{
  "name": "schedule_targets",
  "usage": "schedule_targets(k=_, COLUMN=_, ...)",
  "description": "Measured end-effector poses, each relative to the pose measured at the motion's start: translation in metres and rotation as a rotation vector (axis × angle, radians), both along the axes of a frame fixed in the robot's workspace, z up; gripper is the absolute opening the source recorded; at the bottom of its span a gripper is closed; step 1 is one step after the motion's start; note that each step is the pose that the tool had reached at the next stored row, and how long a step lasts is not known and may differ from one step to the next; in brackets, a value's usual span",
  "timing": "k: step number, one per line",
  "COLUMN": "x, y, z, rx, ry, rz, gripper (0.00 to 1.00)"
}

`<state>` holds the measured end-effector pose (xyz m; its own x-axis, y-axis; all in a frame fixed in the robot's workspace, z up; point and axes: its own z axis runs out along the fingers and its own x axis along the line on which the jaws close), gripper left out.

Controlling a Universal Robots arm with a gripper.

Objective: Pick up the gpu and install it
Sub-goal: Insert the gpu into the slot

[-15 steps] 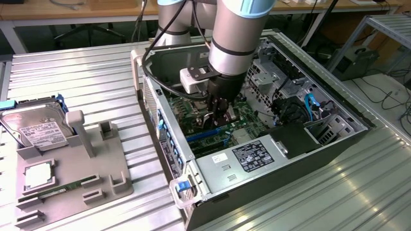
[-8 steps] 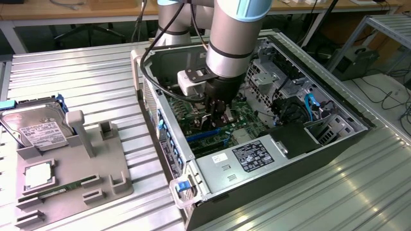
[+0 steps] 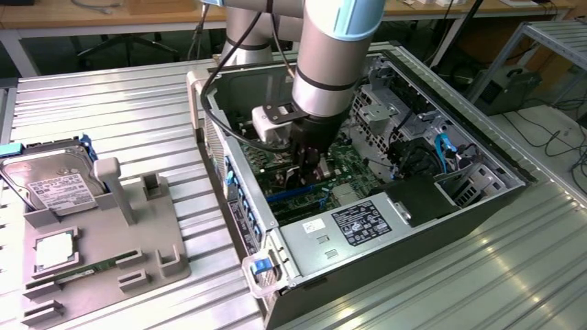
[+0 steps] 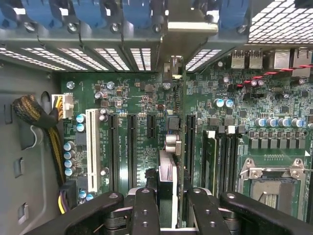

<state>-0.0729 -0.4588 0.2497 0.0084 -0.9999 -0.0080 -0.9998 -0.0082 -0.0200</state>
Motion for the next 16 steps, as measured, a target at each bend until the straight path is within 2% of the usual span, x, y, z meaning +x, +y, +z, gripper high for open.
schedule_targets(k=16, x=-0.0015, y=0.0000, z=-0.0035, rx=0.0004, ry=0.0007, rz=0.000, gripper=0.28)
